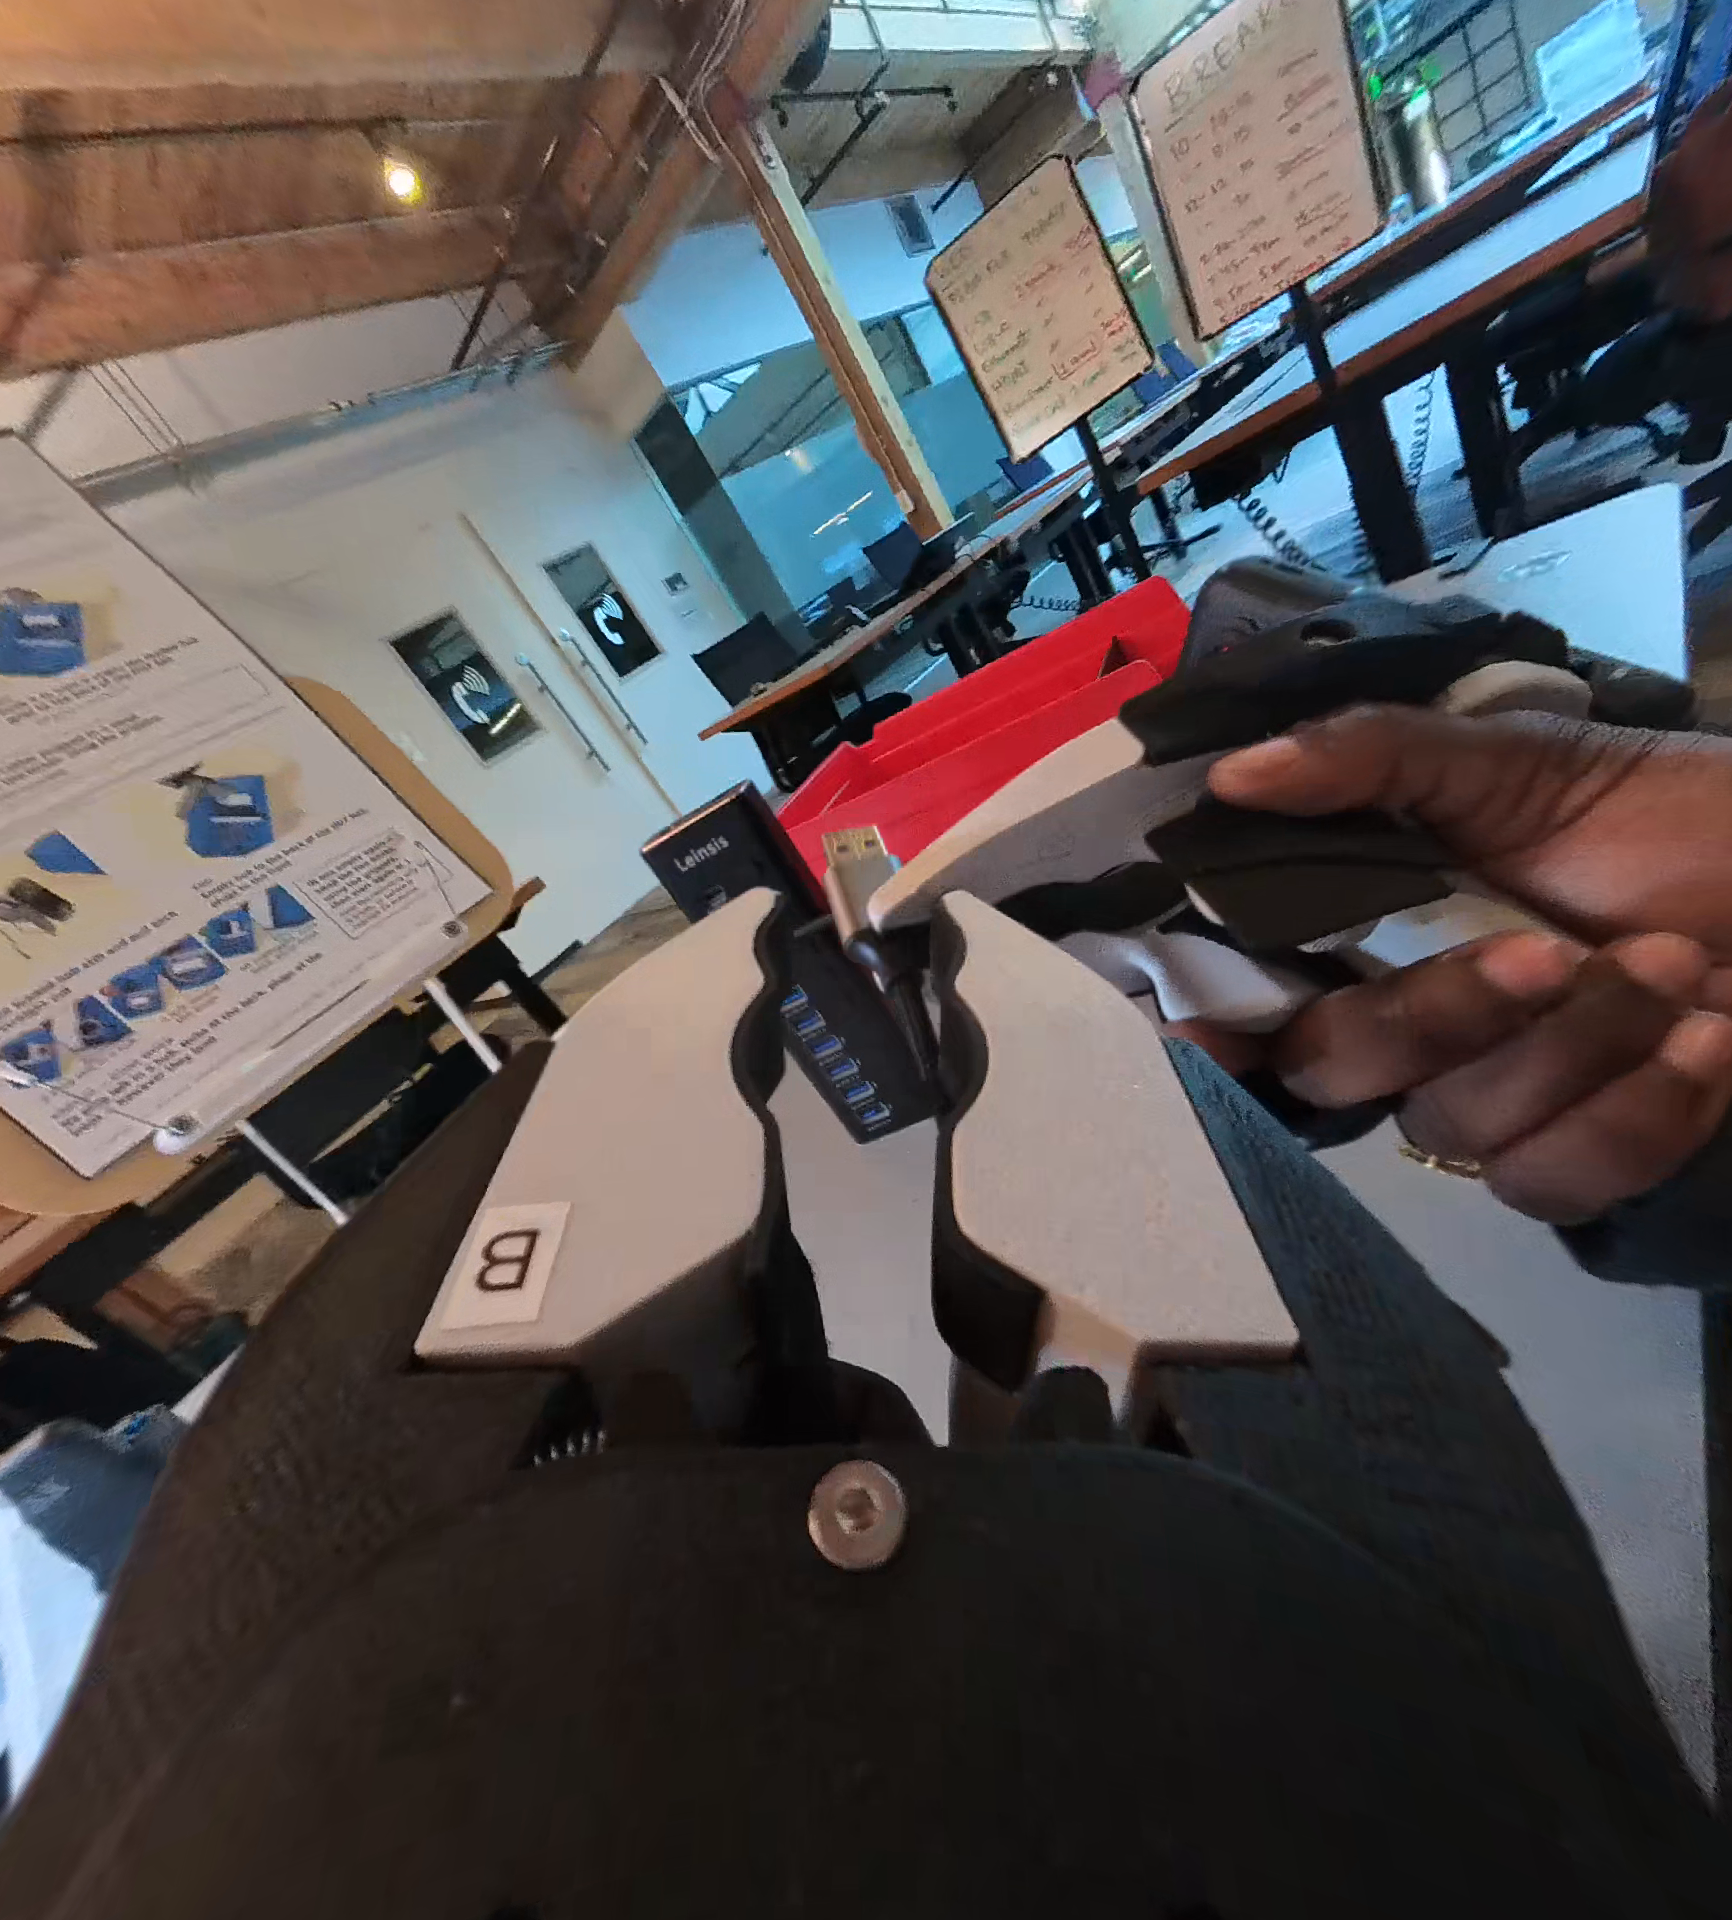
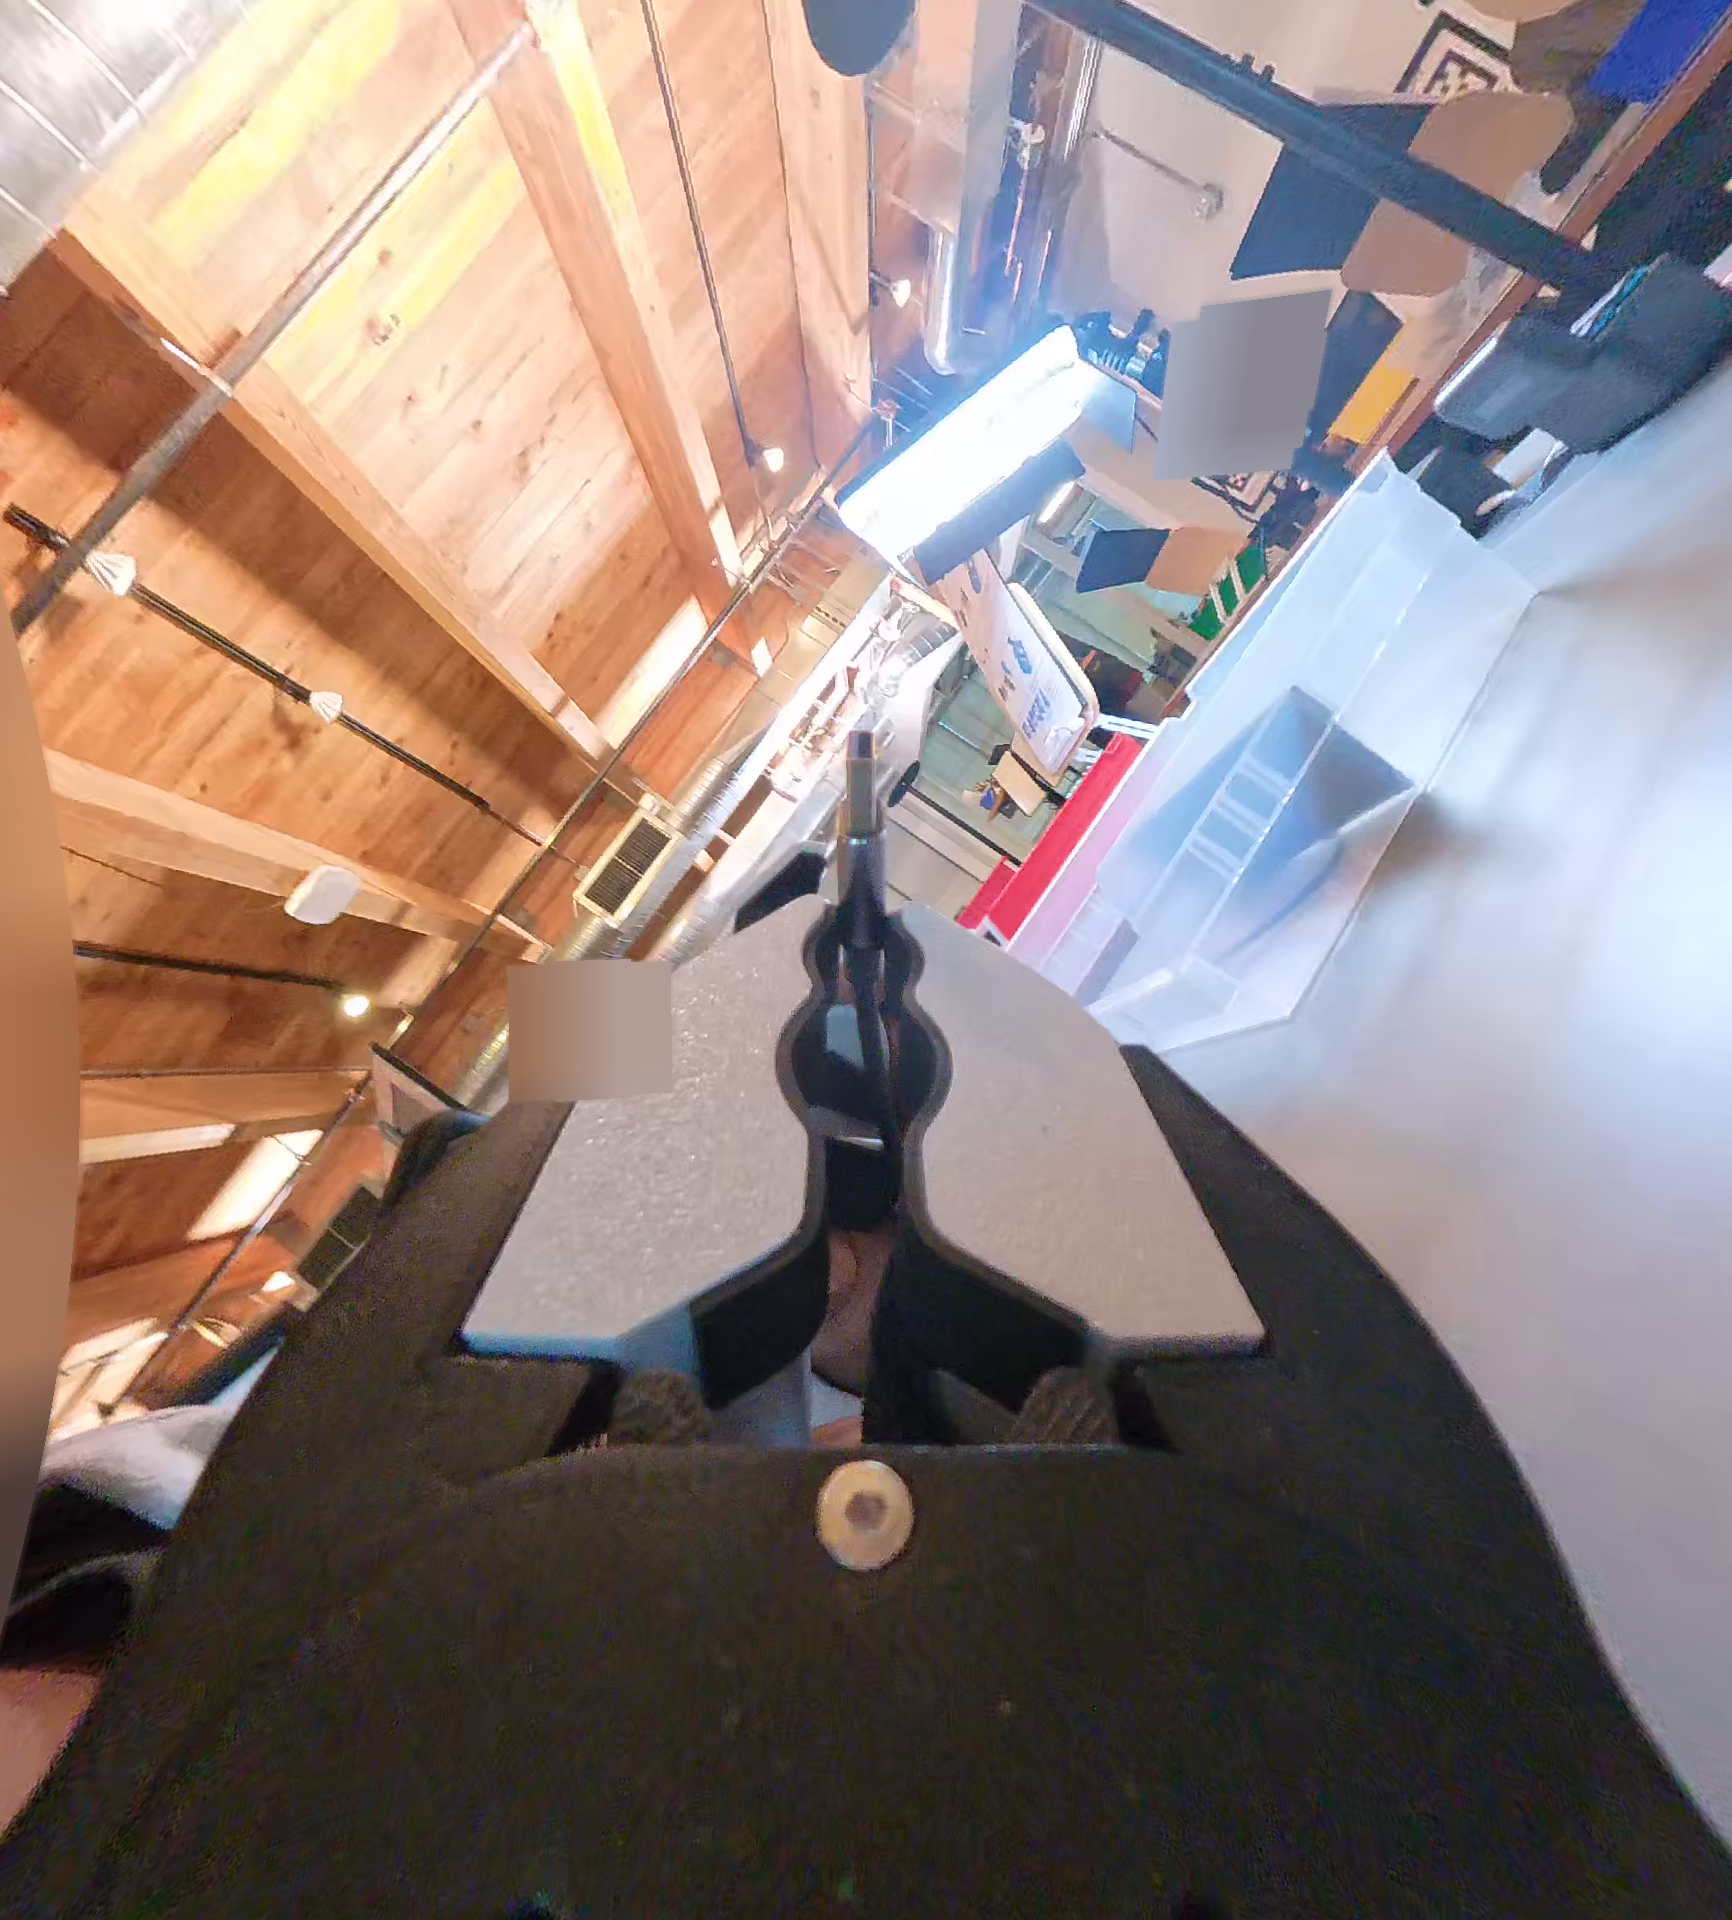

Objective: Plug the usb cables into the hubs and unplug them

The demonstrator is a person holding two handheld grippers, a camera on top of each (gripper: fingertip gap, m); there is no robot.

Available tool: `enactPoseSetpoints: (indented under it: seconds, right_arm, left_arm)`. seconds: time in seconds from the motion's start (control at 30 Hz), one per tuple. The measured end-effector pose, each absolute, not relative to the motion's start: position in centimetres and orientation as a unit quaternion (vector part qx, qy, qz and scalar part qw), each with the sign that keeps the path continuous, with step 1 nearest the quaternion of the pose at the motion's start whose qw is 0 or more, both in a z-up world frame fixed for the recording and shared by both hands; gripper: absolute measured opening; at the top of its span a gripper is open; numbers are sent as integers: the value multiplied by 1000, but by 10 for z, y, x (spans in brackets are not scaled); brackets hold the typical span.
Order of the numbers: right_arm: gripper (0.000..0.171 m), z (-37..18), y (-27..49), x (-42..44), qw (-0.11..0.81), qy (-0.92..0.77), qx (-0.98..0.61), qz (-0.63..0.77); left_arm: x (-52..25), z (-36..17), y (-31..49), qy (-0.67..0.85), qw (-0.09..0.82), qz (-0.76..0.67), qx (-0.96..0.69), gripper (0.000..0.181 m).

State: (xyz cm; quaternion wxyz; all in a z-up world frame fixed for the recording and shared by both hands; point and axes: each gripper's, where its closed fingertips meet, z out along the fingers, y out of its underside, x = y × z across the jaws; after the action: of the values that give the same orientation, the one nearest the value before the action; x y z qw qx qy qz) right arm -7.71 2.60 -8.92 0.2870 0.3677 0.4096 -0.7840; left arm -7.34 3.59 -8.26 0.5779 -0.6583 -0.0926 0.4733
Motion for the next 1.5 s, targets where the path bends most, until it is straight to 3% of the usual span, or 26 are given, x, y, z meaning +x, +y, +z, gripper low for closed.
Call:
enactPoseSetpoints:
  seconds: [0.03, 0.17, 0.4, 0.8, 1.13, 1.27, 1.5]
  right_arm:
    - [8, -88, 27, -77, 294, 404, 370, -783]
    - [8, -85, 30, -82, 282, 412, 368, -784]
    - [8, -76, 23, -76, 312, 441, 346, -767]
    - [8, -56, 26, -58, 302, 458, 318, -773]
    - [10, -70, 15, -45, 295, 523, 256, -757]
    - [28, -83, 22, -44, 270, 595, 223, -723]
    - [20, -118, 15, -28, 302, 685, 218, -626]
  left_arm:
    - [-74, -82, 37, -94, 571, 479, -660, 26]
    - [-79, -85, 39, -88, 551, 483, -675, 26]
    - [-72, -75, 38, -90, 620, 414, -660, 31]
    - [-62, -57, 41, -66, 582, 495, -642, 29]
    - [-50, -72, 30, -63, 643, 362, -672, 18]
    - [-35, -91, 22, -1, 614, 322, -721, 17]
    - [-23, -122, 25, 62, 540, 301, -784, 18]
